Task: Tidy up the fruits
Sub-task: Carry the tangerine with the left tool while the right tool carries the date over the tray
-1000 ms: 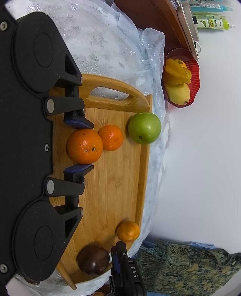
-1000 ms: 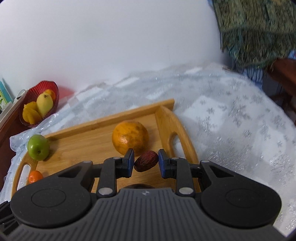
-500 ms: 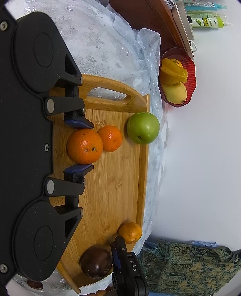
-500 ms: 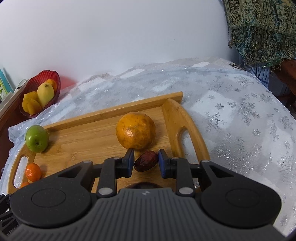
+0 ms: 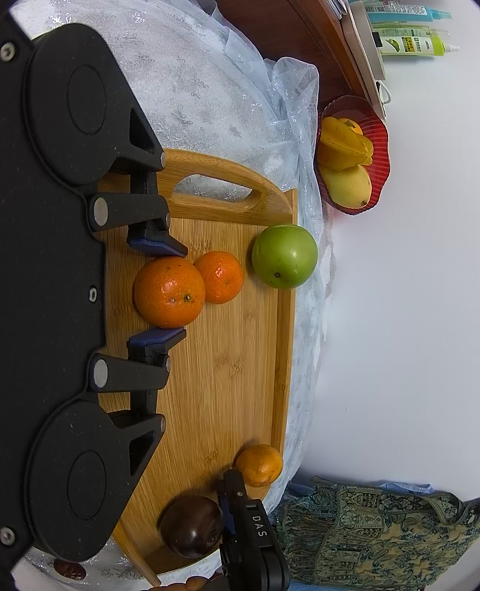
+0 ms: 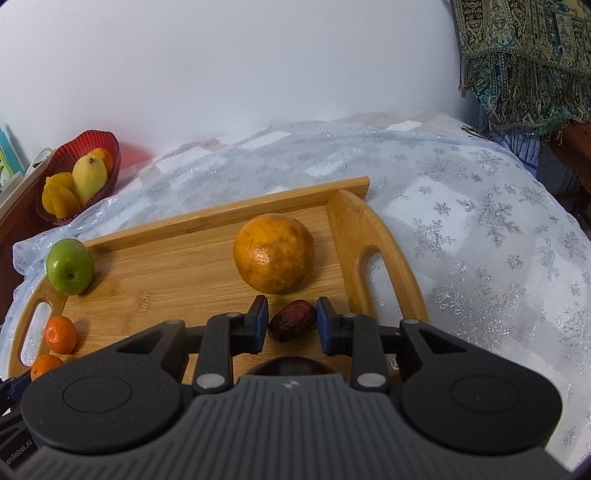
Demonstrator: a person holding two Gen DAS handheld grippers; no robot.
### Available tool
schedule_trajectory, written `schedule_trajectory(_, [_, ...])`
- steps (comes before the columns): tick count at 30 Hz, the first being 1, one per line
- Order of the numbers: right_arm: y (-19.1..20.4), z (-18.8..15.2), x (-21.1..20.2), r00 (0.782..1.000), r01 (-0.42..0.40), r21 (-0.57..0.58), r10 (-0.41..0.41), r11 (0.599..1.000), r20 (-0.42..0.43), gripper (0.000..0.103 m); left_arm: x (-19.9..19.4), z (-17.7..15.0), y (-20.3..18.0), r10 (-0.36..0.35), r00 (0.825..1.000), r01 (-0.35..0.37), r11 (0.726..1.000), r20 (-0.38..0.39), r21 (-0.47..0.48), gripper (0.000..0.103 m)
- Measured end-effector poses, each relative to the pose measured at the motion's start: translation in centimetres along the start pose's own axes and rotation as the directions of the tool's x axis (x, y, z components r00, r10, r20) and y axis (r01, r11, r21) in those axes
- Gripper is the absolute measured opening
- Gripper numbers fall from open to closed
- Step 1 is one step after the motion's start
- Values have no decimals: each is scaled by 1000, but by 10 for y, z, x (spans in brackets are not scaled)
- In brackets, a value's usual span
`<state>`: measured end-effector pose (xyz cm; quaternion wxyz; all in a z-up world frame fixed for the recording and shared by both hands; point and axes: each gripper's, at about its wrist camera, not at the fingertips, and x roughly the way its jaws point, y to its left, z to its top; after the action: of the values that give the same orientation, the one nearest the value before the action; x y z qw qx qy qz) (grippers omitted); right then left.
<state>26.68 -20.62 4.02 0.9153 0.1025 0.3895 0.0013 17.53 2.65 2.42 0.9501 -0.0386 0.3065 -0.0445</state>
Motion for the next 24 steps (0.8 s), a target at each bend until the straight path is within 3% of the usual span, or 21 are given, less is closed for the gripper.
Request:
schedule_trajectory(14, [3,-3,0,1000,12,-19,-11,1000,8,35,0,0,0,-1,1000,1,1000,0,0,38])
schedule_trajectory(24, [5,-4,0,1000,15,-27,-15,1000,11,43,0,0,0,0,1000,0,1000,1,0,39])
